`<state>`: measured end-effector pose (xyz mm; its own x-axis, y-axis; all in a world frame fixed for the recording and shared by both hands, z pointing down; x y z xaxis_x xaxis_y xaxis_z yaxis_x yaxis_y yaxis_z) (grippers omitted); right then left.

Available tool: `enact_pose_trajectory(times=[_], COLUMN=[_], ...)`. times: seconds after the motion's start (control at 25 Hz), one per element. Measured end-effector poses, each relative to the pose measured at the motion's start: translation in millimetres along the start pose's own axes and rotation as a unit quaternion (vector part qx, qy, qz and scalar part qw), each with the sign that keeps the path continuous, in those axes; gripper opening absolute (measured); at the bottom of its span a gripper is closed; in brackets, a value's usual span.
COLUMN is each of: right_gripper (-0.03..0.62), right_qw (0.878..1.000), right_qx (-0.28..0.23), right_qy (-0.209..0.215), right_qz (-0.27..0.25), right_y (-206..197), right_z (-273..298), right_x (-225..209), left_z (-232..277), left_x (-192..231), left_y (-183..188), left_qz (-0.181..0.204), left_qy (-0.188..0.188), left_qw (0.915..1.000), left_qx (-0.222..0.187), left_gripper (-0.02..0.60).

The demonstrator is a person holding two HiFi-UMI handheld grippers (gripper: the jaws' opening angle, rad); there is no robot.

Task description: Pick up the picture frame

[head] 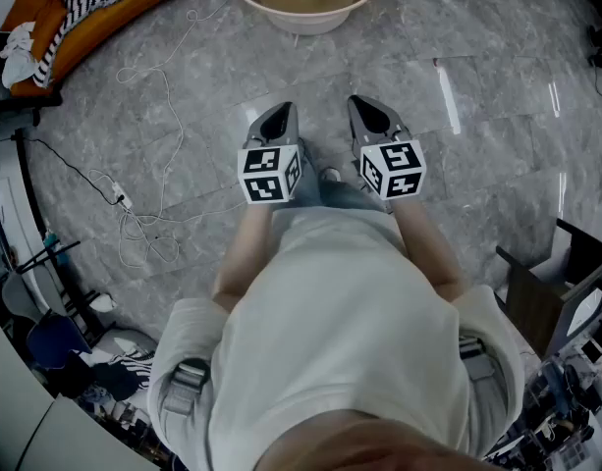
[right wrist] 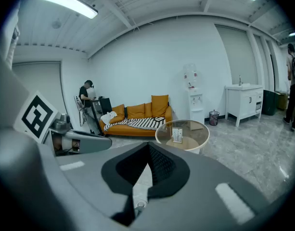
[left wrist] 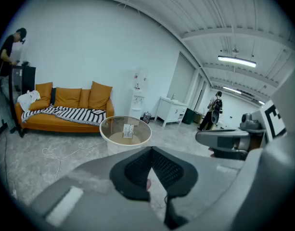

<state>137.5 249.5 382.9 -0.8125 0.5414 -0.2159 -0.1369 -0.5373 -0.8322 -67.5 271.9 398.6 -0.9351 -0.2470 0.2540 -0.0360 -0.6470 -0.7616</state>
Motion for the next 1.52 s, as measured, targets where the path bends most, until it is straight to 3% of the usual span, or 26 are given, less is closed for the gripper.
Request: enact_pose_trajectory(times=[0.16,0.48,0.92,1.08,1.52], right_gripper=[-0.002,-0.002,0.000,0.000,0.000], right_qw=[1.000,0.999,0.998,0.998,0.997], right_qx=[-0.006,-0.019,-0.037,-0.041,-0.006], right_qy=[0.000,0.011,0.011,0.031,0.037], right_qz=[-0.010,-0.038,-0.051,-0.035,-0.069], right_y=[-12,-15,-12,-11,-19], right_z=[-37,-67,-71,-74,-65], right_x=[19,32,29,26,36], left_z=[-33,-63,-60,-60,-60], left_x=[-28,-45,-52,-58,-58], left_y=[-18,-30,-26,-25,-33], left_qz=[0.019,0.004,-0.003,-0.001,0.002], left_qy=[-0.014,-0.025,-0.018,-0.021,-0.023], left_qw=[0.9997,0.9997,0.9996,0.9995,0.9997], left_qx=[0.002,-0.008,-0.021,-0.024,0.000], left_gripper=[0.002,0.002,0.002,0.002,0.002])
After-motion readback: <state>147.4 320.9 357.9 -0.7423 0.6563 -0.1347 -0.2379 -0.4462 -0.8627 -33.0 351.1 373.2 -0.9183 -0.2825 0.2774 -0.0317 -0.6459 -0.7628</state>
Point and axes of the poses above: the fingertips, and each gripper's own axes: z forward along the fingers, x to its left, y out of its top, the point moved 10 cm from there along -z, backward along the fingers, and after that the axes turned 6 degrees about x, right-handed, at the moved point
